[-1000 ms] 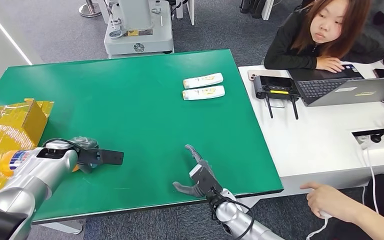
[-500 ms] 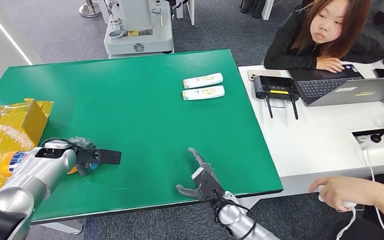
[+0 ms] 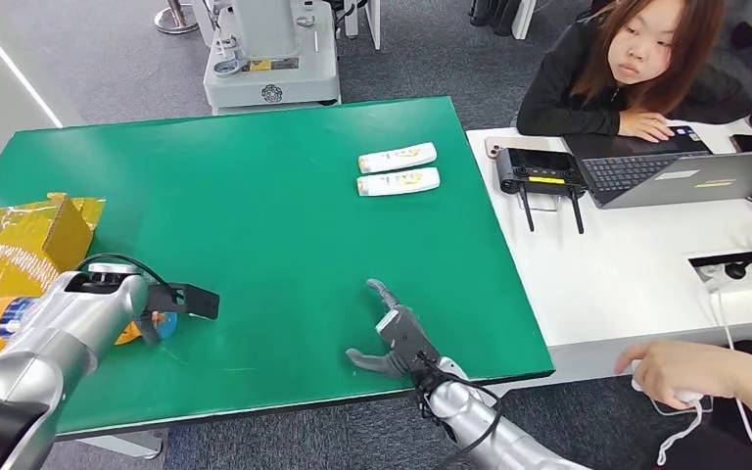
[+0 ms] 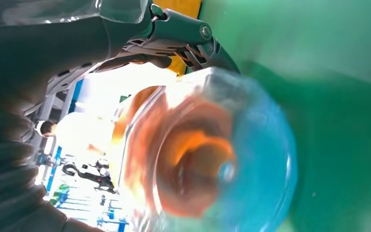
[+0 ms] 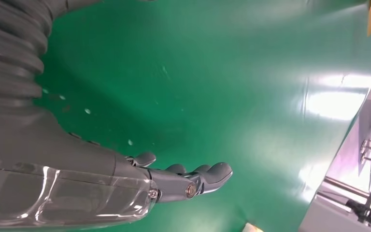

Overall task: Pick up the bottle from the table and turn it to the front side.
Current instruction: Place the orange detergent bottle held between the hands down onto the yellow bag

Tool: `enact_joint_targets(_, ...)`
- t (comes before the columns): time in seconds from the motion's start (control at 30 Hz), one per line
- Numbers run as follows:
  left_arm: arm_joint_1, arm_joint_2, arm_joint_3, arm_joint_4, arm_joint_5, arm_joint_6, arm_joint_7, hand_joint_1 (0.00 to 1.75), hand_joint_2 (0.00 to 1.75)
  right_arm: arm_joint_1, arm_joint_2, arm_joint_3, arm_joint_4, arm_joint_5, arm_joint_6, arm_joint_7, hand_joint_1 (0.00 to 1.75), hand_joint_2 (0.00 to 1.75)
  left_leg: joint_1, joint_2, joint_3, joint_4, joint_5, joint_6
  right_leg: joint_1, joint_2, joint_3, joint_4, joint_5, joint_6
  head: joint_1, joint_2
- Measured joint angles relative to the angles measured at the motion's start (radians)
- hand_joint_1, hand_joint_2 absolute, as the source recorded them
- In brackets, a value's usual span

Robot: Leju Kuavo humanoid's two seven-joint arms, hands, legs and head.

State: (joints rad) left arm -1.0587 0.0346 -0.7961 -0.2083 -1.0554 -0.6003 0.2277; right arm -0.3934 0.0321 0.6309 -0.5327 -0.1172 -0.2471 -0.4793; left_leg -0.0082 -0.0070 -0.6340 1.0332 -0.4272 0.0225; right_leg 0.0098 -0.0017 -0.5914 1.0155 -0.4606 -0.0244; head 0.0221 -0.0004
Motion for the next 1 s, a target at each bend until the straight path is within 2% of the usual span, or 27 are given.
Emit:
enact_joint_targets(0.6, 0.0, 0.019, 0.041, 0.0, 0.009, 0.013, -0.015, 0.0, 0.0, -0.081, 0.027, 0.021, 0.086, -0.027, 0.041, 0.012, 0.0, 1.75, 0.0, 0.0, 0.0, 0.0, 0.0, 0.0, 0.0, 0.0, 0.0, 0.0, 0.0, 0.0, 0.0, 0.0)
enact_joint_targets(1.0, 0.0, 0.03, 0.057, 0.0, 0.003, 0.01, -0.014, 0.0, 0.0, -0.095, 0.038, 0.034, 0.105, -0.04, 0.038, 0.012, 0.0, 1.75, 0.0, 0.0, 0.0, 0.0, 0.001, 0.0, 0.0, 0.0, 0.0, 0.0, 0.0, 0.0, 0.0, 0.0)
